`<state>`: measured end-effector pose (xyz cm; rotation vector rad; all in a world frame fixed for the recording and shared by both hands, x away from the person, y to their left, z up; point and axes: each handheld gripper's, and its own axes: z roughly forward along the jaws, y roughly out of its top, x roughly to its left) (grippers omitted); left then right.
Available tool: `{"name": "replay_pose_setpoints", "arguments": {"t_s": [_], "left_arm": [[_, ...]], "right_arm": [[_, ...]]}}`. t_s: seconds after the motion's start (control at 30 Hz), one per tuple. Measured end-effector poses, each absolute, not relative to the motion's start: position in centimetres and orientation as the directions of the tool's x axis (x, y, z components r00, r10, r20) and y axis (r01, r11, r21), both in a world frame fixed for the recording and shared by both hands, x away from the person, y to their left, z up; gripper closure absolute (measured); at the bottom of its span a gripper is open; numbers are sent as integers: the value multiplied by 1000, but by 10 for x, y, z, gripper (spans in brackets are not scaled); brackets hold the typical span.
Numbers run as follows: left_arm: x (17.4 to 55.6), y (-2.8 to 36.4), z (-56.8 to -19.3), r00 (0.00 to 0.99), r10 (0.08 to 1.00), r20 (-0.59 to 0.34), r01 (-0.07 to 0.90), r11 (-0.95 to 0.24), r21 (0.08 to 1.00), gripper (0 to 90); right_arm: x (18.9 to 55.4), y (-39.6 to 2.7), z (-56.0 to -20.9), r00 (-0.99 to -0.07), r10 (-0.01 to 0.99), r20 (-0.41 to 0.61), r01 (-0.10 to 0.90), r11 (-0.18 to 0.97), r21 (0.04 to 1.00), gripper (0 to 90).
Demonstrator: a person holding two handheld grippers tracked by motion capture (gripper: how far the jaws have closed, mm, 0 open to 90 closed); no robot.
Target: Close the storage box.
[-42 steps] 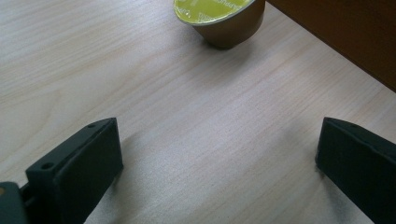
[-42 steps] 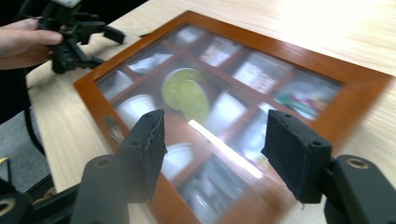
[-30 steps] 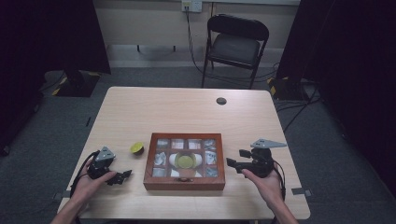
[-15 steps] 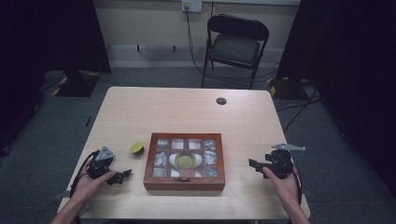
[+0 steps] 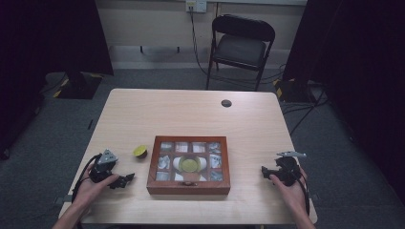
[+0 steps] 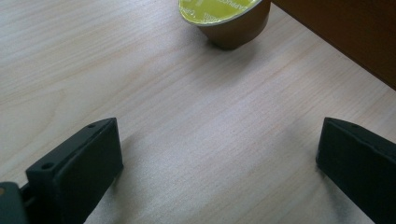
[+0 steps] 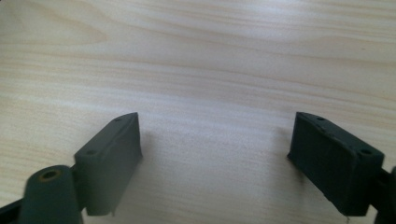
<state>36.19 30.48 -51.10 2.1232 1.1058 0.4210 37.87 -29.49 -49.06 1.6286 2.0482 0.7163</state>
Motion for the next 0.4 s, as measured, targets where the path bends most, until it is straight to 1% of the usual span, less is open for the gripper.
{"name": "replay_pose_setpoints", "arguments": {"t_s": [0.07,0.1,0.2,0.4], "left_arm": [[362,305,-511,583,812,-31,585,-394,709,0],[362,305,-511,583,812,-31,586,-394,708,0],[362,304,-511,574,818,-22,586,-392,709,0],[361,303,-511,567,823,-25,591,-386,709,0]], "right_arm": [[378,-294,-492,-215,977,-14,750,174,638,140],[377,-294,-495,-209,978,-12,731,164,662,116],[374,-294,-501,-206,978,-15,692,157,704,80],[371,-293,-502,-181,983,-13,689,136,712,81]]}}
